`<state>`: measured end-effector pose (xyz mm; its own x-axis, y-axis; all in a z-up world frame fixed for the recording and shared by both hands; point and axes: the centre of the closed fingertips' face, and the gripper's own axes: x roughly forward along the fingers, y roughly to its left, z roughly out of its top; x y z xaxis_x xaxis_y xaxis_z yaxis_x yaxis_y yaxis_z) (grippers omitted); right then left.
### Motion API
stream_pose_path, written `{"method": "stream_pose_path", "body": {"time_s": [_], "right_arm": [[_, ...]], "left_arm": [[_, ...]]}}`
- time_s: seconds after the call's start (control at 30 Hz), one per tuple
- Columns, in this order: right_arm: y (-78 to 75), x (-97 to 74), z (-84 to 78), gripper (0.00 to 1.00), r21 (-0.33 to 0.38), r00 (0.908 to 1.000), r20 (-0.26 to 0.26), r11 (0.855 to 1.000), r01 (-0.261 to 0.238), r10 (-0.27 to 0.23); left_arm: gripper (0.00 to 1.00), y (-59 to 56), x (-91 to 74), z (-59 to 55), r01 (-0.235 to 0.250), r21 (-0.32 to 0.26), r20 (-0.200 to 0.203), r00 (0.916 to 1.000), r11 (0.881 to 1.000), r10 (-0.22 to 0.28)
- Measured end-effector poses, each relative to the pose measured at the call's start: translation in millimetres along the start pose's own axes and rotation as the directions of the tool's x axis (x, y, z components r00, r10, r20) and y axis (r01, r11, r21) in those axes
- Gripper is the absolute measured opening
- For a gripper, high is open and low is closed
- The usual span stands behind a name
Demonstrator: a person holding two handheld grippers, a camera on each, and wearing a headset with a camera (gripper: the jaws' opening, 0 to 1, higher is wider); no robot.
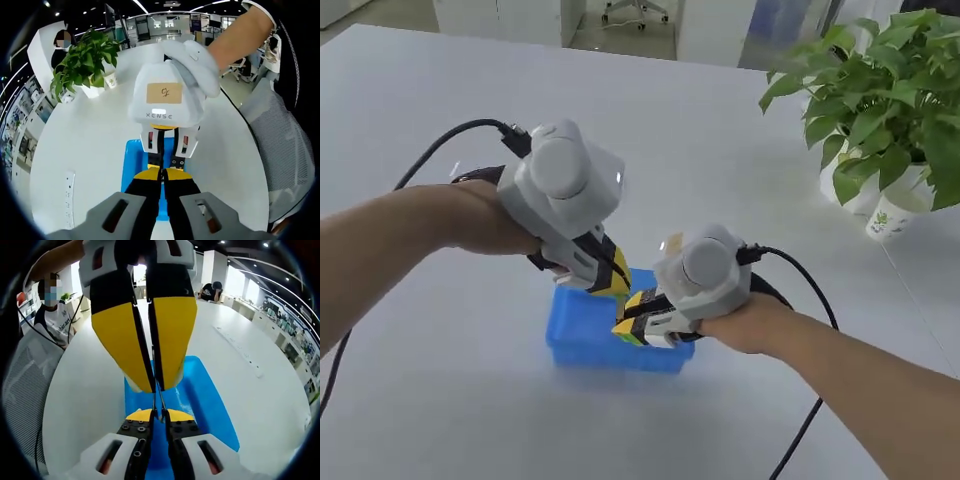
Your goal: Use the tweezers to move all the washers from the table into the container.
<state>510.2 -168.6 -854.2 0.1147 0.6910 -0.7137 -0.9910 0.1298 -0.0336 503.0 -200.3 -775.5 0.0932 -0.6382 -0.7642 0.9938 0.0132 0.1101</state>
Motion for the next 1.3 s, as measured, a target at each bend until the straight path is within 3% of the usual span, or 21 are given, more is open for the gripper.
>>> {"method": "stream_pose_path", "body": {"time_s": [0.73,1.3], "right_arm": [[-3.1,5.5,-11.2,0.12,0.01,0.9995,-0.029,1.0,-0.012,0.013],[-4.2,4.1,-8.4,0.12,0.003,0.9997,-0.023,1.0,-0.006,0.006]], "left_arm": [[0.05,4.0,11.0,-4.0,0.001,-0.007,-0.006,1.0,1.0,-0.001],[0.05,4.7,8.4,-0.3,-0.001,-0.018,0.009,1.0,1.0,0.001]]}}
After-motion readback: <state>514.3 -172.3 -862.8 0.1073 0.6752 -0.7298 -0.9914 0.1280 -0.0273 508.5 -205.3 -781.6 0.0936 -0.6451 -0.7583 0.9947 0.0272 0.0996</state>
